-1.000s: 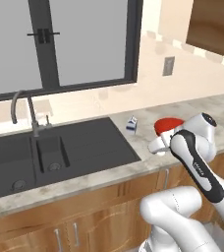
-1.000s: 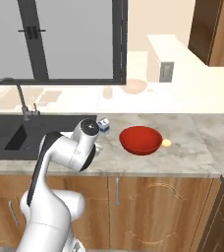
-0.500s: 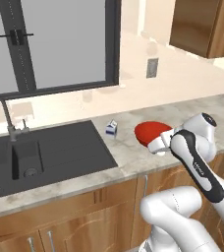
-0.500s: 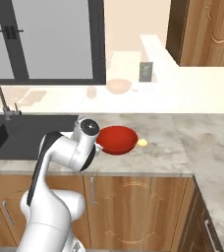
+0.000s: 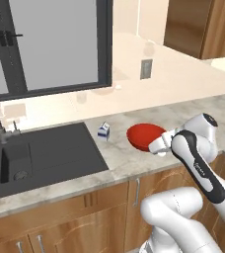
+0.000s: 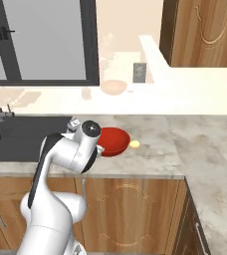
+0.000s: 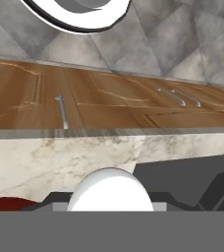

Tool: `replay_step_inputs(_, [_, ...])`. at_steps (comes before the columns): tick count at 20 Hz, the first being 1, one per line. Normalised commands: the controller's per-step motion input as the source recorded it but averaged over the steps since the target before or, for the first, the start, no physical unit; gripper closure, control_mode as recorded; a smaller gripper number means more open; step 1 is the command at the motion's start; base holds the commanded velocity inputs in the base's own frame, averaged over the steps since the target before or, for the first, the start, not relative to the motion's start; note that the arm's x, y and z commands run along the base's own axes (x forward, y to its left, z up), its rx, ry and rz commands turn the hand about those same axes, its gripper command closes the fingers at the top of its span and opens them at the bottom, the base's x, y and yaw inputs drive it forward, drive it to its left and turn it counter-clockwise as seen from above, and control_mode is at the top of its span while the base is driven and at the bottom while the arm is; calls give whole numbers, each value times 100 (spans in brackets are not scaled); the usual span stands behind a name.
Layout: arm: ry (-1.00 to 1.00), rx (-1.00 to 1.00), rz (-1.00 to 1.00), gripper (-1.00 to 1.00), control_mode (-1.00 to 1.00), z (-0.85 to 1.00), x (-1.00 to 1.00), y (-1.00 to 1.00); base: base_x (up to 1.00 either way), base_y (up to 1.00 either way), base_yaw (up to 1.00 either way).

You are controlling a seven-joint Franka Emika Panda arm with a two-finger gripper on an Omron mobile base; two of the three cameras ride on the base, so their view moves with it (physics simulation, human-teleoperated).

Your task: Gather the eggs and milk located in the vicinity of the sink area and place them right next to the bowl.

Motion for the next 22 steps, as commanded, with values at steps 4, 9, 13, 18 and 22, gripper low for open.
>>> replay_step_inputs(4, [0, 0, 0, 100, 100, 0, 0, 0, 18, -23, 2])
replay_step_inputs(9, [0, 0, 0, 100, 100, 0, 0, 0, 30, -26, 2])
replay_step_inputs(13, [0, 0, 0, 100, 100, 0, 0, 0, 35, -36, 0])
replay_step_inputs(18, [0, 0, 0, 100, 100, 0, 0, 0, 40, -39, 0])
replay_step_inputs(22, [0, 0, 0, 100, 100, 0, 0, 0, 35, -33, 0])
